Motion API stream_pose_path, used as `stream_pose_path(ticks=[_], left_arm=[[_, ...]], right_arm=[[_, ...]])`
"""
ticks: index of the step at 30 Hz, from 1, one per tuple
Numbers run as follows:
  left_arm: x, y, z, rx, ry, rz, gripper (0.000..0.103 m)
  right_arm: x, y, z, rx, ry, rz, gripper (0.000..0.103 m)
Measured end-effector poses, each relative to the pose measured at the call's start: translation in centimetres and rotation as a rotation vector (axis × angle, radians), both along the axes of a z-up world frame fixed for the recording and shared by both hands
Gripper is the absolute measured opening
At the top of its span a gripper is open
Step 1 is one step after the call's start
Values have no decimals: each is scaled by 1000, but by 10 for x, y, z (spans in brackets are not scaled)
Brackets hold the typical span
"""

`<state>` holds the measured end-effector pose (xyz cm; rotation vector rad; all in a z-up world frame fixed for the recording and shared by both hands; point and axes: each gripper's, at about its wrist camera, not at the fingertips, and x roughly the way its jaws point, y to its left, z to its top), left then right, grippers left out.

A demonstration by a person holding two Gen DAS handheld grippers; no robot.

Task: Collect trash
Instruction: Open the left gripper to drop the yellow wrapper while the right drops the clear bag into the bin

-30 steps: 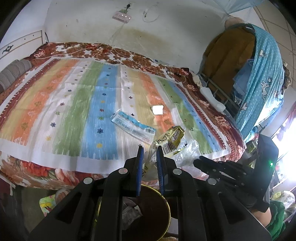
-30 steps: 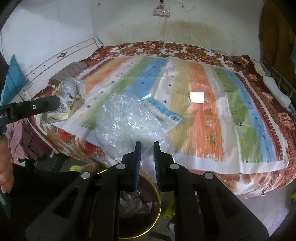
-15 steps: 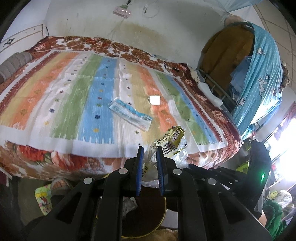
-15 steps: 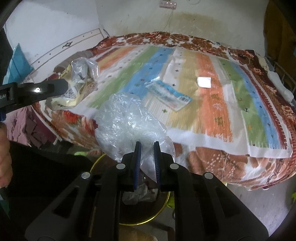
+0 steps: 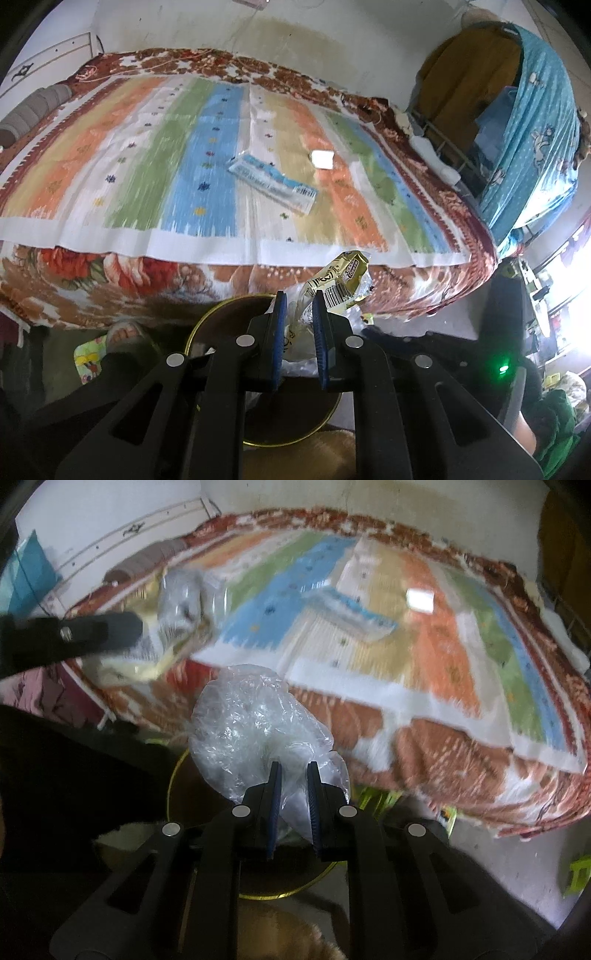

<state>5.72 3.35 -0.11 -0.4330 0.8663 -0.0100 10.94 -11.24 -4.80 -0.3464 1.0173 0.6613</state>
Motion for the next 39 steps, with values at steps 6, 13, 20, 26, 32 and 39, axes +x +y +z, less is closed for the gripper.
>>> stream_pose_path(ticks=[6, 13, 20, 26, 32, 39], left_arm=[[7, -3, -27, -2, 117, 34, 14], [14, -1, -50, -19, 218, 63, 14], [26, 9, -79, -85, 335, 112, 16], [33, 14, -85, -121, 345, 145, 36], [35, 16, -79, -118, 326, 146, 43], [47, 32, -57, -94, 287, 147, 50]], right_arm=[[0, 2, -27, -36, 71, -24, 13], [10, 5, -49, -82, 131, -60, 13], [24, 7, -73, -95, 240, -115, 18], [30, 9, -80, -90, 260, -136, 36], [32, 10, -72, -73, 240, -138, 41], [39, 9, -45, -35, 165, -125, 49]])
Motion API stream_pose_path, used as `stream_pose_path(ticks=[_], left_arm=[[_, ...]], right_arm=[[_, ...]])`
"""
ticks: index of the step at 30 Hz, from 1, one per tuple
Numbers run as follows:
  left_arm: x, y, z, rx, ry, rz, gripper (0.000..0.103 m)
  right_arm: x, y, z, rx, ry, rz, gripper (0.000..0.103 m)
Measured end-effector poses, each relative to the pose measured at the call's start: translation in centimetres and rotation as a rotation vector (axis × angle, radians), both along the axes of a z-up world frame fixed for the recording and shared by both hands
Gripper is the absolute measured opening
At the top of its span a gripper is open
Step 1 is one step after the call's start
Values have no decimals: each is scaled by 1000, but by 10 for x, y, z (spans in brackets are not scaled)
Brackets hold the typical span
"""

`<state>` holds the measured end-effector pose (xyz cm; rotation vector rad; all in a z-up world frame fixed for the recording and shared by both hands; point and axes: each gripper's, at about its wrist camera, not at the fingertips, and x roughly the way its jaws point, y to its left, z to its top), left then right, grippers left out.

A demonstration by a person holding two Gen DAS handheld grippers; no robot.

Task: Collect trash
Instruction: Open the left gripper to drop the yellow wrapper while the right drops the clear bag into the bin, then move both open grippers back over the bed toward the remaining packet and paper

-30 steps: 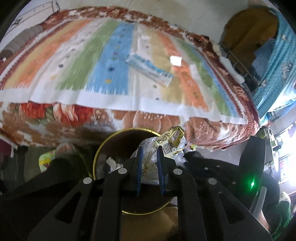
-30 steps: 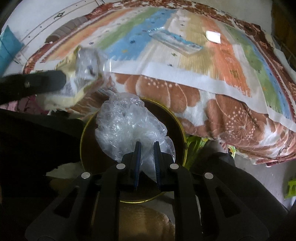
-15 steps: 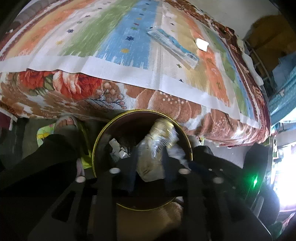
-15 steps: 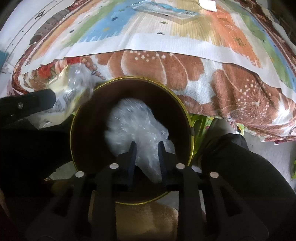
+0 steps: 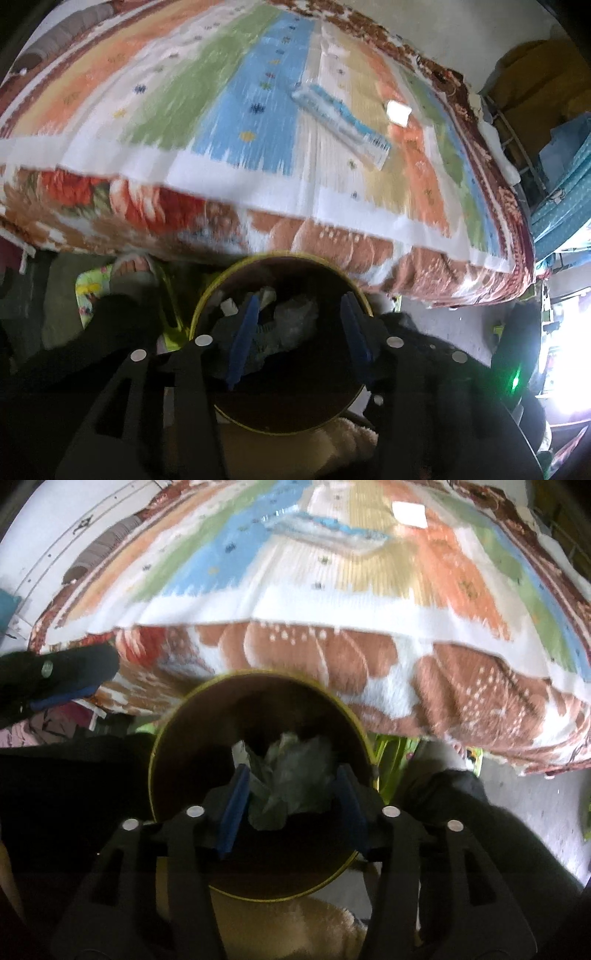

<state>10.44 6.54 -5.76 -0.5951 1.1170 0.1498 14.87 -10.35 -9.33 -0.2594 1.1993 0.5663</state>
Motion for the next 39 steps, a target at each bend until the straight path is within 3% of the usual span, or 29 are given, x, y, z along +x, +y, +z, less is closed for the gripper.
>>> stream_pose_path(ticks=[3, 6, 8, 15, 17, 22, 30, 35, 39], left_arm=[[11, 9, 10, 24, 2, -9, 57], [26, 5, 18, 58, 6, -78, 61], [35, 2, 31, 133, -30, -94, 69], [64, 20, 45, 200, -51, -75, 75], [69, 24, 45, 193, -55, -71, 81], [81, 37, 43, 190, -52, -49, 82], [106, 52, 35, 211, -61, -30, 84], [127, 58, 23, 192, -80, -33, 96], [146, 69, 8, 164, -66, -15, 97]], right_arm=[[8, 0, 11, 21, -19, -3, 50], [15, 1, 25, 51, -55, -10, 52], [18, 4, 34, 56, -92, 5, 62], [41, 10, 57, 56, -175, 7, 72], [47, 13, 64, 51, -203, 13, 76], [63, 22, 81, 18, -310, 19, 85], [110, 21, 79, 16, -283, -39, 86], [137, 17, 81, 35, -312, -80, 92], [165, 15, 76, 47, -324, -93, 94]])
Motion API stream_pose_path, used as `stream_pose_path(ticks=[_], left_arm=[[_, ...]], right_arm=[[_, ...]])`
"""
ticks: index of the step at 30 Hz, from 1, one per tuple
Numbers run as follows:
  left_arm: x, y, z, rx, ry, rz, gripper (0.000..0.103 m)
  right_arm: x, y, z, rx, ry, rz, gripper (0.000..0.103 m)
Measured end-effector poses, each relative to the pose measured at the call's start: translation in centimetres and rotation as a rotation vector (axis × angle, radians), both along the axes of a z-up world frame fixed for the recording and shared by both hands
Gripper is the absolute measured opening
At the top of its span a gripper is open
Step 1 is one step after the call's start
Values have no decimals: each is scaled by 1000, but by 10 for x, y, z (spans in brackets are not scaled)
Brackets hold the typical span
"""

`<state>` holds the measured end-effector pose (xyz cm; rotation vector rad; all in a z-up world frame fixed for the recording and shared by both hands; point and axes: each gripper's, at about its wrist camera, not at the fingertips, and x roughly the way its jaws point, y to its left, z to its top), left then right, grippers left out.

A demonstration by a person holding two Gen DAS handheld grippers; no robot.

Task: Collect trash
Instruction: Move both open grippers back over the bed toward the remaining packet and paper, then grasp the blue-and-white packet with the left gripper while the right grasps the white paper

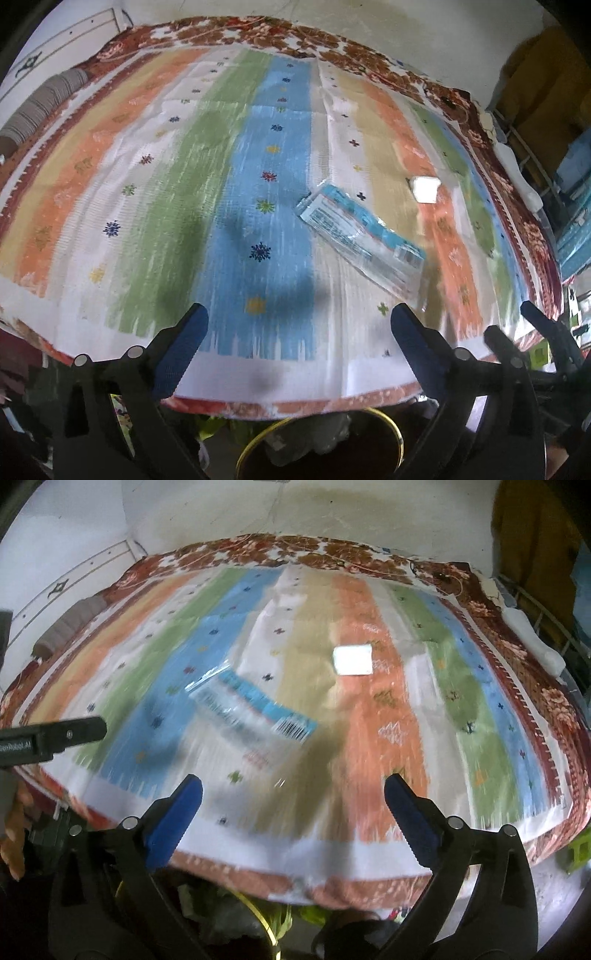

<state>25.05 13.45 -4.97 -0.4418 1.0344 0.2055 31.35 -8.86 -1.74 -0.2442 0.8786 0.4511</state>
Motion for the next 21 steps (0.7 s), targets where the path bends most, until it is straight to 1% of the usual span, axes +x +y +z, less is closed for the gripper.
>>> stream_pose_path(ticks=[2, 5, 7, 10, 13, 15, 19, 21], left_arm=[[8, 4, -6, 19, 3, -4, 97], [20, 11, -15, 81, -1, -10, 97], [28, 17, -20, 94, -2, -21, 97], [36, 25, -28, 70, 2, -24, 97], [46, 28, -35, 22, 2, -34, 97], [51, 25, -39, 19, 6, -45, 97], [65, 21, -46, 17, 3, -80, 96], [71, 22, -48, 8, -6, -84, 92]], right_arm=[[12, 0, -3, -1, -8, 0, 94], [32, 1, -8, 1, -25, -1, 94], [47, 0, -11, 6, -35, -7, 94], [69, -3, -15, 13, -37, -34, 94], [95, -8, -23, 63, 41, -63, 94], [110, -9, -28, 57, 48, -85, 94], [130, -7, -37, 49, 53, -88, 94], [140, -6, -41, 62, 60, -90, 94]])
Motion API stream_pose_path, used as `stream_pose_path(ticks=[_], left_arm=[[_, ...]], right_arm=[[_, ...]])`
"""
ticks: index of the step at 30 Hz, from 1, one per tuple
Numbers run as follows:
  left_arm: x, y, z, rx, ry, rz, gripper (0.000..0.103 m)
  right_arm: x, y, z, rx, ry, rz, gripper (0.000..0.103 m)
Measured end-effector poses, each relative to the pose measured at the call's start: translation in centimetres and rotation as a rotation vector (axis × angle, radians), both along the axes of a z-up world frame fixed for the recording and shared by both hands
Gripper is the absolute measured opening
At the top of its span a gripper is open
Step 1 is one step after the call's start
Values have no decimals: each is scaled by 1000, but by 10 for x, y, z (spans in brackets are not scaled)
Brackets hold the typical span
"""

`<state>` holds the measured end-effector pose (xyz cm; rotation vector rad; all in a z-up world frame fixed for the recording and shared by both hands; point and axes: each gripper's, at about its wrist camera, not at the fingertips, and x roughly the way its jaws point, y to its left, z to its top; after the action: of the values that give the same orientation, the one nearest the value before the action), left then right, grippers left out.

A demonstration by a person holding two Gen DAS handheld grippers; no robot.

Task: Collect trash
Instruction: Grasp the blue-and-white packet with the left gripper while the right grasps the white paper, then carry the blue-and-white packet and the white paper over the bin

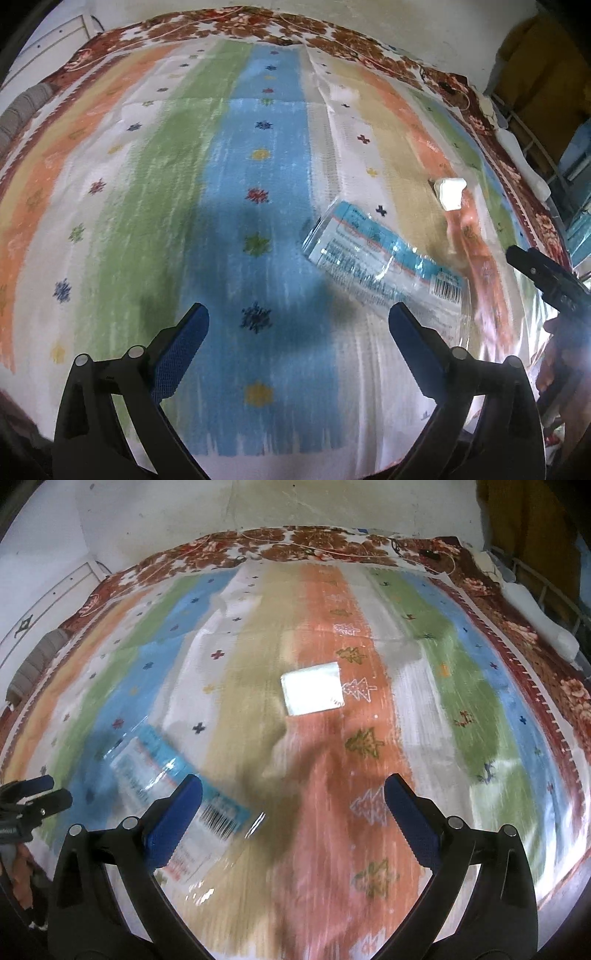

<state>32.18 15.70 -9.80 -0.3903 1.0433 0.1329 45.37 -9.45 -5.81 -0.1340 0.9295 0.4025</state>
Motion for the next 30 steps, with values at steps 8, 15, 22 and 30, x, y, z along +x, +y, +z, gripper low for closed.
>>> stream_pose_path(ticks=[8, 15, 22, 30], left_arm=[[23, 5, -10, -26, 9, -12, 73], [34, 15, -17, -58, -7, 3, 71], [50, 6, -37, -78, 15, -20, 57], [61, -6, -50, 68, 45, -16, 8]], right_arm=[[44, 12, -16, 23, 23, 18, 93], [84, 20, -31, -7, 54, 9, 88], [108, 35, -56, -88, 98, 62, 72], [114, 35, -74, -88, 89, 88, 32]])
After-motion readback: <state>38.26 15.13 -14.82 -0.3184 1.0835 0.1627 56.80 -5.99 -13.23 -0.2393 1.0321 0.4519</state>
